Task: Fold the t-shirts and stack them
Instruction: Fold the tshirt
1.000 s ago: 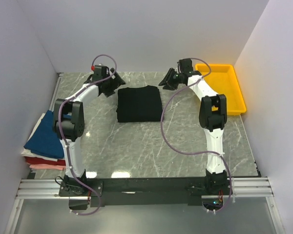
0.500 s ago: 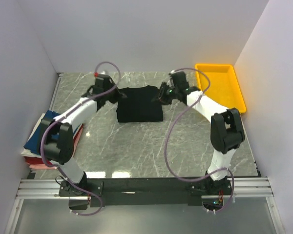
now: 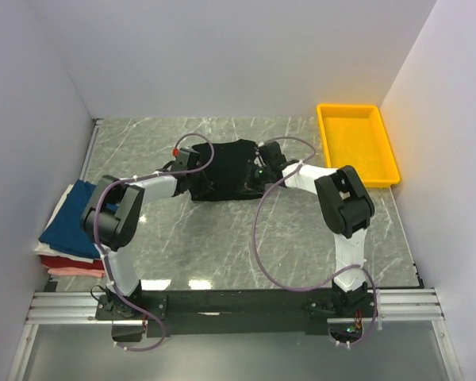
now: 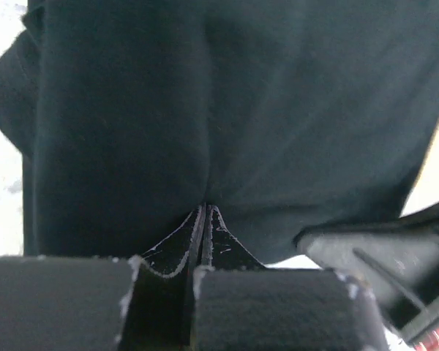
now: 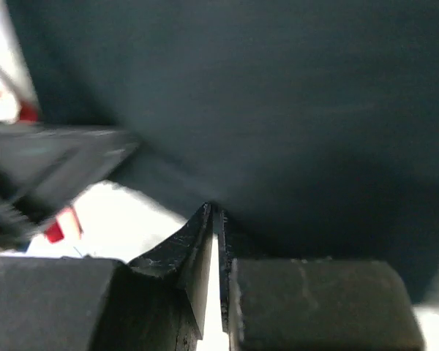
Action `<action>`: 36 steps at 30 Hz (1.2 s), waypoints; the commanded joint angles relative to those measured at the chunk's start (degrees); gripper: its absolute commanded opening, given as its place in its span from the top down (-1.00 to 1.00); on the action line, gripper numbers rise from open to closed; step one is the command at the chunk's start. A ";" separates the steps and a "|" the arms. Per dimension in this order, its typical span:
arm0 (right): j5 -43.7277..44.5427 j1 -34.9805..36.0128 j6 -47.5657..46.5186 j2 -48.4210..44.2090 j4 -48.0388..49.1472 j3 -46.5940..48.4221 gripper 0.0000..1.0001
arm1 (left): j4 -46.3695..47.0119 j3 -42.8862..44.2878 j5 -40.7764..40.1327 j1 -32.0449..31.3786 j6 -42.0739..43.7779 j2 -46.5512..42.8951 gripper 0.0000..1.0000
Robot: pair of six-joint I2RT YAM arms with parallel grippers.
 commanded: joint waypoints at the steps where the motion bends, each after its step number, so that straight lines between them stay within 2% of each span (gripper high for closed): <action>1: -0.37 -4.94 0.49 1.55 2.67 -2.60 0.73 | 3.22 -1.96 -0.97 1.14 -0.31 1.58 0.99; 6: -1.16 -7.75 -0.30 -0.11 2.50 -5.77 0.74 | 5.59 -5.22 0.52 1.32 -1.28 0.36 0.99; 12: -5.20 -8.90 0.76 -5.47 3.38 -7.79 0.74 | 0.59 -3.64 -1.32 1.58 0.39 -8.68 0.99; 16: -6.87 -8.90 1.46 -8.38 3.03 -7.00 0.74 | -1.09 -3.46 -1.58 2.98 1.09 -12.56 0.78; 20: -6.79 -8.99 1.81 -9.27 2.86 -5.69 0.74 | -3.28 -2.15 -1.67 5.53 2.15 -12.75 0.53; 28: -6.09 -11.36 2.25 -1.27 2.68 -2.78 0.74 | -6.44 4.52 0.26 8.09 6.19 -5.72 0.25; 33: -5.73 -13.12 1.37 2.77 2.59 -3.05 0.75 | -9.16 8.66 -0.35 8.79 9.09 -0.72 -0.27; 36: -5.64 -13.91 0.76 3.48 2.50 -3.22 0.74 | -9.79 9.90 -1.40 9.23 9.71 1.23 -0.37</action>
